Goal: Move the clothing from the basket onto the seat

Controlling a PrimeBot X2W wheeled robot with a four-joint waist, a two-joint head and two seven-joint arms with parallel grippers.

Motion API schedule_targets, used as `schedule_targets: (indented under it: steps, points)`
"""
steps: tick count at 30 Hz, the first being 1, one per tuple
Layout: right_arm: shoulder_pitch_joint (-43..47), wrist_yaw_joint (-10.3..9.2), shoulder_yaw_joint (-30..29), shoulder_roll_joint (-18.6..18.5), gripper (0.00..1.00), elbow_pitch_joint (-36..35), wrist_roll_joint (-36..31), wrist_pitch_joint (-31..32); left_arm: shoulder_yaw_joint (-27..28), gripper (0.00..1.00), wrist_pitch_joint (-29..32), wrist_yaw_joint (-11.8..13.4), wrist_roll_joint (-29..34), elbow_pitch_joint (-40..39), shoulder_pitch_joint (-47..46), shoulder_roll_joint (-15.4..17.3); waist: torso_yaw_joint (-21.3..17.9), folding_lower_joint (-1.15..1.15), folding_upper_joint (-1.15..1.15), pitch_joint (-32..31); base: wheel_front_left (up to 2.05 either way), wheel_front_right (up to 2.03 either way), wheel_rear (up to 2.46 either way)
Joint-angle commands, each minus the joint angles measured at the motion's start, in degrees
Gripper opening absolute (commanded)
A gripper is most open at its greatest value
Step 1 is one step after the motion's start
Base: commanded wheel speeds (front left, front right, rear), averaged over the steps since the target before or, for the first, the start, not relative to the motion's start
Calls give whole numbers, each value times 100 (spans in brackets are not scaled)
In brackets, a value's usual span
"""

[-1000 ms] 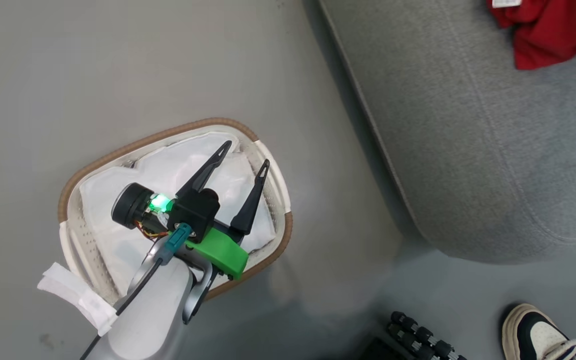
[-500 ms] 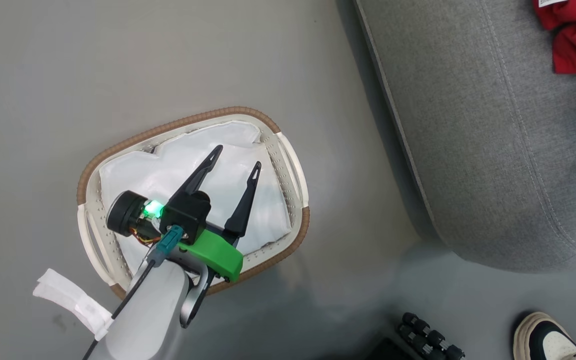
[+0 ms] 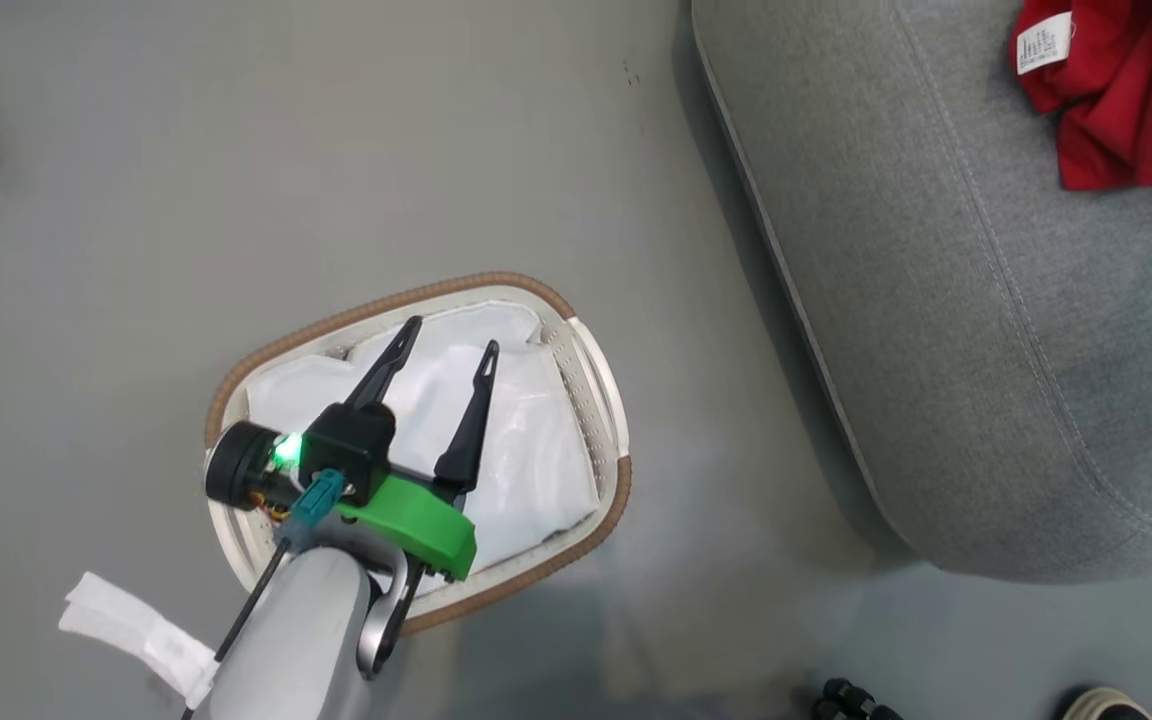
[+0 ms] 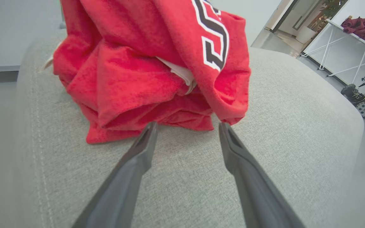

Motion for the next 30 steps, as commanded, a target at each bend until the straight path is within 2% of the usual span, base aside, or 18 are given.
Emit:
schedule_targets:
  steps: [1, 13, 23, 30]
  points:
    - [222, -6, 151, 43, 100, -141, 78, -12, 114, 100, 4, -5, 28, 14, 138, -35, 163, 0, 0, -289, 0, 0, 0]
    - [876, -6, 1365, 476, 100, -913, 681, -12, 1014, 100, 4, 231, 111, -59, 595, -207, 733, 0, 0, -945, 0, 0, 0]
    - [793, -6, 2250, 702, 100, -994, 872, -11, 1743, 100, 4, 390, 263, -11, 765, -246, 1258, 0, 0, -1301, 0, 0, 0]
    - [759, -6, 2643, 732, 100, -886, 960, -12, 2113, 100, 4, 333, 334, 3, 841, -252, 1460, 0, 0, -1488, 0, 0, 0]
